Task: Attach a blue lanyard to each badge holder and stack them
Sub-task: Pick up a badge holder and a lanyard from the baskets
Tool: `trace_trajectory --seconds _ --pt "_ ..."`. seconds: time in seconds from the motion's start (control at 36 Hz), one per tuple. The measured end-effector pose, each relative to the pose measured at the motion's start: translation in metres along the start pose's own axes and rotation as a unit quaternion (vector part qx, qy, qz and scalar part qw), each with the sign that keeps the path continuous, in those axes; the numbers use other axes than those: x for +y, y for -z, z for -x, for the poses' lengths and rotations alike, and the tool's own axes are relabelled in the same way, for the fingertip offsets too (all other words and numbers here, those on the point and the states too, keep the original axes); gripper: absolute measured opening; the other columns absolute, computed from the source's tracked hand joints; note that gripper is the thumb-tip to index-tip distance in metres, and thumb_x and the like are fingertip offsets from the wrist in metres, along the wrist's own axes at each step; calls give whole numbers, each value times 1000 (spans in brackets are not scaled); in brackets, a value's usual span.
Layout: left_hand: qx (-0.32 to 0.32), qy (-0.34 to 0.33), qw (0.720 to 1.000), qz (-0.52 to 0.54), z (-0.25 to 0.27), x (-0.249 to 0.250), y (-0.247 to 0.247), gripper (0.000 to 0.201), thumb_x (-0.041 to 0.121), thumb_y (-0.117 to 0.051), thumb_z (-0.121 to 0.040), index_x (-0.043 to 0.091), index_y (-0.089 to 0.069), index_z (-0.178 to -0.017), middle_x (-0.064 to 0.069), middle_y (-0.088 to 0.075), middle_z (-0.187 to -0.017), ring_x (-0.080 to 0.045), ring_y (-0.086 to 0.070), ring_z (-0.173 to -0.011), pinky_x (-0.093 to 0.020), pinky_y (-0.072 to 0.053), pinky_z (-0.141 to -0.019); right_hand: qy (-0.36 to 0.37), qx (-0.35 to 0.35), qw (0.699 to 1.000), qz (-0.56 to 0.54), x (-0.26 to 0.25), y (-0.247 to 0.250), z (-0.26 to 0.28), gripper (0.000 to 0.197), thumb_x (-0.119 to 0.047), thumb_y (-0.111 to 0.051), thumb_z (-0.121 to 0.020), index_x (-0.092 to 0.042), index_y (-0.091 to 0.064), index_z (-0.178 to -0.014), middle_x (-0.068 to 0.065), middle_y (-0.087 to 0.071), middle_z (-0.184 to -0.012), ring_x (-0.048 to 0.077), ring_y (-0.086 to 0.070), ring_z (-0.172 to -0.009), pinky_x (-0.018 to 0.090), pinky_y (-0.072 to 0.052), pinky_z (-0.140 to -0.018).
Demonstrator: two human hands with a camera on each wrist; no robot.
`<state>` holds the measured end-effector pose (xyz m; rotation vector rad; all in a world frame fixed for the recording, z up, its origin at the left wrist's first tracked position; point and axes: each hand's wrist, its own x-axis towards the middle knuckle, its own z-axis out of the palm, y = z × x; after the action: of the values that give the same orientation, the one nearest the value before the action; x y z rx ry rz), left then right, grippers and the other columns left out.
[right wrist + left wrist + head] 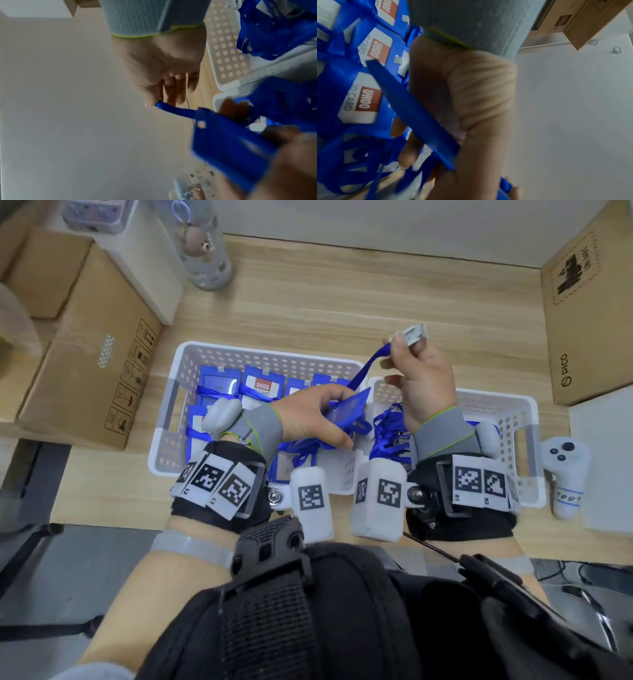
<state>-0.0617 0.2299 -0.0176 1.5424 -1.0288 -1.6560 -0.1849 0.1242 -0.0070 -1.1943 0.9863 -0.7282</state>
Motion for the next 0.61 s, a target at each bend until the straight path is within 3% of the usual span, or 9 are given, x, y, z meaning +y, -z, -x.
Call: trace_trajectory --seconds 0.06,0.11,0.17,0.22,0.31,0.39,0.47,0.56,0.61 --pt "5 22 1000 -14 -2 -4 0 50 14 -70 -56 25 -58 -102 -2 -66 -94 -16 -62 -84 -32 -53 -85 -11 -6 997 -70 -3 3 -2 18 -19 -42 -97 -19 -48 -80 -9 -67 -65 3 -59 -60 16 -43 -58" --pt "0 32 999 -25 -2 -5 -1 50 16 -70 -55 27 -58 -102 3 -64 -89 -14 -61 -81 -28 -54 -79 -27 -15 989 -145 -9 3 0 20 -18 -32 -100 -14 -44 -84 -3 -68 -59 11 -64 -58 23 -51 -64" --pt "-9 28 999 -25 -2 -2 -1 50 16 -70 -56 26 -59 -104 3 -63 -89 -11 -60 -78 -22 -52 -72 -41 -8 976 -213 -11 2 1 21 -19 -30 -101 -11 -42 -86 -2 -59 -49 16 -61 -51 31 -54 -65" --pt "-27 10 1000 2 0 3 0 50 12 -69 -58 23 -60 -105 0 -61 -92 -6 -59 -69 -17 -50 -64 -51 -3 970 -236 -11 2 1 22 -22 -30 -101 -12 -41 -85 -4 -44 -43 14 -48 -41 29 -51 -55" --pt "-52 -44 996 65 5 14 4 55 5 -70 -54 24 -60 -105 2 -56 -98 -2 -55 -64 -15 -47 -61 -70 -2 974 -213 -10 5 0 23 -25 -31 -101 -14 -42 -84 -7 -35 -43 8 -28 -34 16 -30 -39" --pt "-76 -111 981 142 9 25 6 53 14 -67 -52 21 -62 -105 7 -61 -91 -6 -52 -68 -17 -45 -67 -64 -4 981 -182 -5 5 -2 23 -21 -31 -101 -12 -43 -83 -7 -45 -44 5 -22 -29 13 -16 -35" --pt "-98 -166 964 181 9 35 3 48 14 -65 -53 24 -72 -98 10 -66 -89 -8 -50 -69 -19 -41 -68 -57 -12 991 -122 -4 -1 0 25 -14 -33 -100 -14 -42 -77 -8 -47 -39 3 -23 -25 12 -14 -32" --pt "-102 -207 946 228 6 41 1 57 21 -82 -48 20 -71 -104 -9 -57 -94 -12 -50 -73 -24 -42 -76 -85 -44 993 -68 -7 -6 5 25 -1 -27 -96 -12 -40 -77 -7 -44 -33 3 -34 -21 12 -22 -26" --pt "-97 -223 935 257 4 43 1 62 29 -85 -50 14 -68 -108 -6 -59 -96 -15 -47 -75 -26 -43 -79 -101 -86 990 -49 -4 -9 8 30 -1 -22 -96 -10 -41 -75 -7 -47 -33 3 -33 -21 12 -17 -27"
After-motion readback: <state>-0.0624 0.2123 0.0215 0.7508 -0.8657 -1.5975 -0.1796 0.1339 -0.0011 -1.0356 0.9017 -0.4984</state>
